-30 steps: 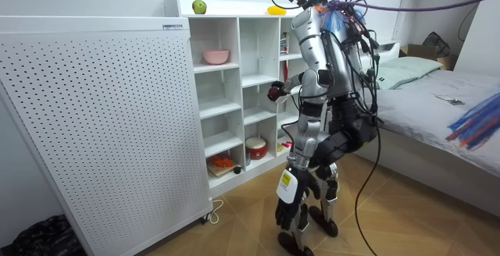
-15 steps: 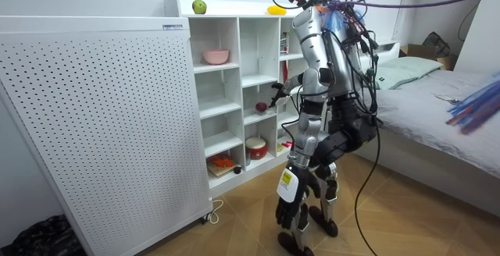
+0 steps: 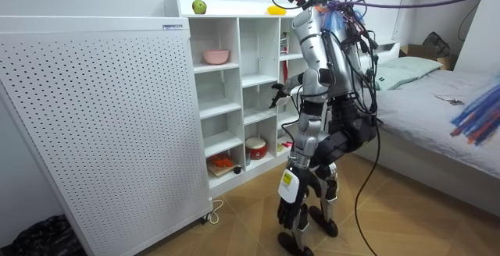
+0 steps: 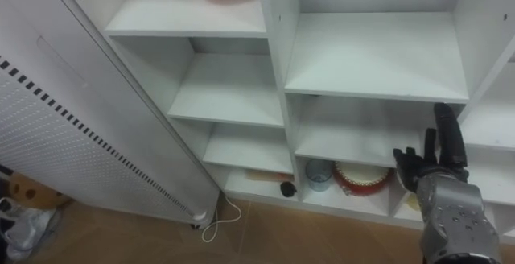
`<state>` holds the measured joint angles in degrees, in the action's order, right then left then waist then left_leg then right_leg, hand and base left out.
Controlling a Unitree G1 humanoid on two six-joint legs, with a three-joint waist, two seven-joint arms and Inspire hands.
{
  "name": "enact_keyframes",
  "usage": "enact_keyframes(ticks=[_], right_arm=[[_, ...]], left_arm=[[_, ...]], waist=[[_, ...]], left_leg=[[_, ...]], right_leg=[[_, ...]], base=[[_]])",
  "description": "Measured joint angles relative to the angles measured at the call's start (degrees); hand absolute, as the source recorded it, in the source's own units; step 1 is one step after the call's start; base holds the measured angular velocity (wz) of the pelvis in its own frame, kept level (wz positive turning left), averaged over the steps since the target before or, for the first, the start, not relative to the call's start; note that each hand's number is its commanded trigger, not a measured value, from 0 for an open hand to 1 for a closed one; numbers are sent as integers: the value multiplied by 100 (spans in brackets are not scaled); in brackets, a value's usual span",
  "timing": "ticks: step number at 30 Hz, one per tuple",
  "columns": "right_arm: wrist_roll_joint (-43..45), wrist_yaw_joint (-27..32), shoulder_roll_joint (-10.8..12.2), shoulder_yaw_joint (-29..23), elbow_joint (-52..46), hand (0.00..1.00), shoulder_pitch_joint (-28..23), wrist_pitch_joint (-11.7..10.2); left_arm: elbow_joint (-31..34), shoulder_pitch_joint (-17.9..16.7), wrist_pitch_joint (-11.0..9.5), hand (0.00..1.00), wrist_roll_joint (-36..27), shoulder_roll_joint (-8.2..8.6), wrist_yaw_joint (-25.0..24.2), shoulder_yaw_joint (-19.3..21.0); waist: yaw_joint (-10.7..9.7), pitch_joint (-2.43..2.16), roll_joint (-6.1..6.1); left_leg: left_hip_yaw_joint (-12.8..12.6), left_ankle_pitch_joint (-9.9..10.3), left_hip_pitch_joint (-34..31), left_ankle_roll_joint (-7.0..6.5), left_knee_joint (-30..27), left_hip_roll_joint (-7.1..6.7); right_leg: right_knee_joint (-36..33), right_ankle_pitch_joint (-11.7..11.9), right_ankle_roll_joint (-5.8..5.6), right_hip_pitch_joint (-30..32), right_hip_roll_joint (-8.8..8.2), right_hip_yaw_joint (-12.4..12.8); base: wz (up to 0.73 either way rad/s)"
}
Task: Arrange fruit in the closet
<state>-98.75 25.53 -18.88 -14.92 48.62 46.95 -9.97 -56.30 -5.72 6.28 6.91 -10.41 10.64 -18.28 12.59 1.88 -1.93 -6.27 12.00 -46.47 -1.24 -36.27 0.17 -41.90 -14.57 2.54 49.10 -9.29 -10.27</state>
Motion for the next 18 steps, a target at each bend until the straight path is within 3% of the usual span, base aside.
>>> enact_keyframes(ticks=[15,18], right_arm=[[2,-27,18,4,18,0,-16,24],[18,-308,23,6,163,0,-224,161]], left_arm=[[6,-4,-10,0,-5,0,52,-107],[2,-53,-17,0,-2,-1,52,-100]], waist=[[-22,14,22],[-34,28,41]], left_leg=[[3,5,32,9,-13,12],[20,21,191,22,32,50]], right_leg=[[4,1,1,-30,44,27],[125,6,-3,-224,87,-7]], base=[[0],[-2]])
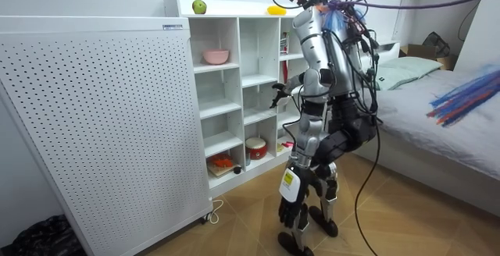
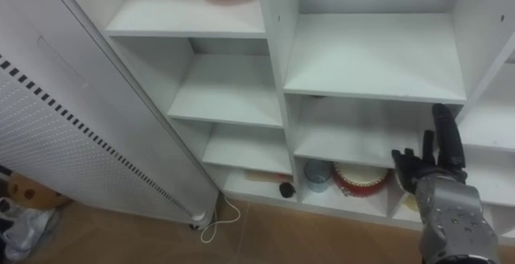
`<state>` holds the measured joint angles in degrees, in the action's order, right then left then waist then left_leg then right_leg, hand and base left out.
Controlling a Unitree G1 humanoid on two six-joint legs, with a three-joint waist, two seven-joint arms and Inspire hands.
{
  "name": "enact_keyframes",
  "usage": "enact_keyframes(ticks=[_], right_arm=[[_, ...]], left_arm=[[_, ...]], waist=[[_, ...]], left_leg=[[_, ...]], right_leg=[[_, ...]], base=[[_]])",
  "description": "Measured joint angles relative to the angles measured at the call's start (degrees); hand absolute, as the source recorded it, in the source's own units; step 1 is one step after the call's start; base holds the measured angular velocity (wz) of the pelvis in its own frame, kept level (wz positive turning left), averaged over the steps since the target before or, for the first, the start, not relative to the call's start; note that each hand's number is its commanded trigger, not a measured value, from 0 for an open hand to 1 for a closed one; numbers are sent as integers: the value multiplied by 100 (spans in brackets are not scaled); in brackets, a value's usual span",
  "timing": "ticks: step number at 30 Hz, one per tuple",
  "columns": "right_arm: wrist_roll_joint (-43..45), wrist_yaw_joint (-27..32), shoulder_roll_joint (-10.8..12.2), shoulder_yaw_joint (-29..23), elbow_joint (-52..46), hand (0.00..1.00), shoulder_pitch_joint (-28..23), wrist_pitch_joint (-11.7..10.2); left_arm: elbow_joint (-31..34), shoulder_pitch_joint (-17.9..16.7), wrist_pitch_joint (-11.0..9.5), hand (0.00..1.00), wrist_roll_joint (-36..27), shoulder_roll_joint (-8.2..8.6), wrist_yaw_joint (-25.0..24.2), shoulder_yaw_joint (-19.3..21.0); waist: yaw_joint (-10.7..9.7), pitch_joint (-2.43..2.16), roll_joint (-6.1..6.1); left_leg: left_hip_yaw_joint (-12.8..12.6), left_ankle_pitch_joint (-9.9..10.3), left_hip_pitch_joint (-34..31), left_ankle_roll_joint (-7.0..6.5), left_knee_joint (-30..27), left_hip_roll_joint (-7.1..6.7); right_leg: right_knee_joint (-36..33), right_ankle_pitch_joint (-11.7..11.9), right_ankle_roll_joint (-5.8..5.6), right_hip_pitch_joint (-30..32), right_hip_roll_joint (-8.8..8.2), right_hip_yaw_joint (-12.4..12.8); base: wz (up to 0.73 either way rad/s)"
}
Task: Arrange fruit in the closet
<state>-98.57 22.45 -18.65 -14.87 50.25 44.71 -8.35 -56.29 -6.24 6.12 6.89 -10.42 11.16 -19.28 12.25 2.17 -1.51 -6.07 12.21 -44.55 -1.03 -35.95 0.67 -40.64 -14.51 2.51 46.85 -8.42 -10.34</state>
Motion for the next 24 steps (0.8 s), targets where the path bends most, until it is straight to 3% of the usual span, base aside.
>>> enact_keyframes(ticks=[4,10,13,15,21,24], right_arm=[[13,-321,9,137,594,0,-408,250],[436,-932,40,242,1710,0,-1158,486],[911,-1222,181,304,2143,0,-1635,544],[1368,-1462,302,520,2585,0,-2008,710],[2753,-1648,678,1160,3029,0,-2929,898],[3655,-1749,839,1417,3046,0,-3414,1037]], left_arm=[[-41,-101,8,0,-43,-2,-20,12],[-219,-18,31,0,-30,10,-186,202],[-364,-9,53,0,13,37,-221,432],[-514,-6,56,0,7,36,-305,727],[-619,-41,34,0,181,41,-290,929],[-609,-126,13,0,406,54,-248,1194]], waist=[[72,13,3],[25,19,-24],[-115,23,-28],[-291,26,-28],[-463,18,3],[-613,-46,77]], left_leg=[[16,74,448,30,160,107],[11,71,1058,37,551,97],[16,65,1420,39,796,60],[24,63,1807,42,1021,61],[21,45,2727,68,1603,60],[21,44,3114,70,1823,50]], right_leg=[[350,61,-7,-548,138,-76],[789,95,-51,-1175,157,-158],[943,71,-96,-1532,170,-177],[1256,58,-129,-1980,195,-287],[1927,118,-228,-2957,297,-390],[2247,151,-282,-3411,353,-422]], base=[[-12],[-1],[4],[15],[2],[4]])
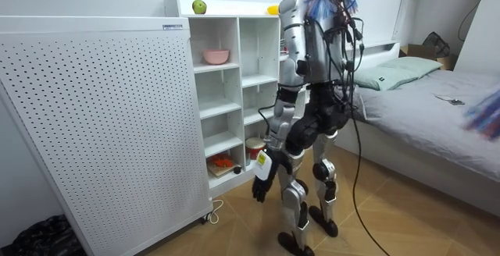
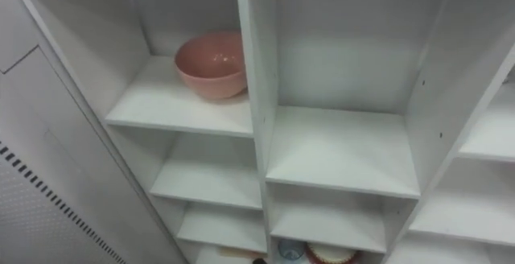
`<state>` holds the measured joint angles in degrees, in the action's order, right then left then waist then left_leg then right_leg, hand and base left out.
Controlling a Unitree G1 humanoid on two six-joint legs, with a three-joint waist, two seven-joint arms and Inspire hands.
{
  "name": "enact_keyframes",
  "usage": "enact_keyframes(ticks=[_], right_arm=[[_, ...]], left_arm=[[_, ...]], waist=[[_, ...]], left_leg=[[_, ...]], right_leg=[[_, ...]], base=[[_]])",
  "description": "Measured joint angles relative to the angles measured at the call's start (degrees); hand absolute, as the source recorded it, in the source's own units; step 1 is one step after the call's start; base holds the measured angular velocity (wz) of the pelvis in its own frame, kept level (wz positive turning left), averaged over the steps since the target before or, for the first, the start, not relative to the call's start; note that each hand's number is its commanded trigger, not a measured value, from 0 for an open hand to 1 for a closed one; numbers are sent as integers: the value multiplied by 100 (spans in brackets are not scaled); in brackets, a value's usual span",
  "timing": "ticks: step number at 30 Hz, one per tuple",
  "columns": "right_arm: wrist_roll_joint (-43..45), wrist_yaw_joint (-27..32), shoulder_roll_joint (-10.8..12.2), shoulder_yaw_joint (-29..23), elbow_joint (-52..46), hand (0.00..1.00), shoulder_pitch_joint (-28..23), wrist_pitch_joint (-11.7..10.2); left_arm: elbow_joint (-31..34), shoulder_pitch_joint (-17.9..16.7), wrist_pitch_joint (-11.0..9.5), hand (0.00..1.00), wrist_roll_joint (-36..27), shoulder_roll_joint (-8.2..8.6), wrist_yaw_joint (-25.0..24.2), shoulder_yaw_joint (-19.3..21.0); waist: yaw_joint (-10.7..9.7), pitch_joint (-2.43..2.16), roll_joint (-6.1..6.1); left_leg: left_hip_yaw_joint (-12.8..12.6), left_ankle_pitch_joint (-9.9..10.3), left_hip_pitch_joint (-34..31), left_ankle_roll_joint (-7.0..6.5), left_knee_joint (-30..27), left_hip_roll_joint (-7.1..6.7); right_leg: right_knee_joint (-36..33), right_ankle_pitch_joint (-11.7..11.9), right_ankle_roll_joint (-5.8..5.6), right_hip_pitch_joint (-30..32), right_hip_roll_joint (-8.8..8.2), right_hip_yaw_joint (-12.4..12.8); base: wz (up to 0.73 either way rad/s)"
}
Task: Arrange fruit in the closet
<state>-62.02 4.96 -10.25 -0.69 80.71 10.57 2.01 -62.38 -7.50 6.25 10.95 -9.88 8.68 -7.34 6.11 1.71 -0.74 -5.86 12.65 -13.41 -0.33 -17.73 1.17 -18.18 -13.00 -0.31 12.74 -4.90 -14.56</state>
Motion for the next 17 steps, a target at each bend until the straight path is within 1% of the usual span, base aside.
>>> enact_keyframes(ticks=[2,3,4,5,6,7,8,9,10,12,14,15,17], right_arm=[[898,-55,78,114,-17,0,-347,54],[1202,-58,90,191,-36,0,-507,54],[1392,-56,93,215,-36,0,-558,55],[1750,-57,89,306,-39,0,-651,54],[2056,-57,91,337,-35,0,-744,53],[2240,-62,93,335,-34,0,-804,54],[2586,-74,112,330,-40,0,-900,54],[2718,-76,126,330,-52,0,-948,54],[2978,-87,147,333,-76,0,-1029,54],[3435,-94,154,337,-97,0,-1145,53],[3963,-82,159,336,-239,0,-1314,55],[4079,-77,165,339,-292,0,-1345,54],[4460,-73,172,337,-339,0,-1396,52]], left_arm=[[31,-119,-6,0,238,11,116,297],[35,-149,-6,0,242,8,186,390],[37,-160,-7,0,251,9,206,417],[37,-171,-15,0,253,18,209,469],[41,-199,-30,0,249,34,209,542],[43,-206,-40,0,250,46,210,596],[43,-210,-48,0,250,73,220,746],[37,-215,-48,0,254,80,224,807],[27,-235,-55,0,276,90,246,903],[-42,-247,-51,0,297,109,269,954],[-41,-351,-27,0,395,147,307,954],[-44,-371,-11,0,455,151,305,955],[-42,-436,91,0,639,171,302,978]], waist=[[-155,-87,119],[-165,-131,182],[-175,-144,206],[-225,-157,234],[-292,-163,259],[-314,-153,281],[-332,-137,311],[-342,-134,311],[-353,-139,342],[-409,-140,341],[-427,-143,327],[-425,-143,326],[-426,-132,305]], left_leg=[[-2,-1,365,2,197,-5],[-7,-1,552,2,289,-2],[-7,-1,645,2,334,2],[-5,-1,855,3,433,9],[-5,-1,1053,3,530,8],[-4,-1,1158,3,566,5],[-4,-1,1344,3,635,1],[-7,-1,1412,3,660,-1],[-7,-1,1530,3,701,-3],[-10,-1,1632,4,735,-4],[-20,0,1721,4,785,-7],[-20,0,1726,4,794,-8],[-19,0,1752,4,820,-11]], right_leg=[[218,23,-35,-377,44,1],[333,43,-43,-559,69,15],[393,64,-45,-657,84,20],[548,116,-52,-891,117,13],[690,143,-75,-1108,140,19],[742,149,-81,-1209,147,28],[804,152,-86,-1382,157,43],[850,162,-98,-1455,163,38],[880,163,-99,-1561,169,34],[880,163,-99,-1649,170,59],[902,165,-101,-1689,180,214],[923,168,-104,-1689,184,246],[957,173,-107,-1682,193,340]], base=[[-3],[-7],[-13],[-6],[-5],[-7],[-9],[-10],[-7],[-3],[-9],[-19],[-18]])
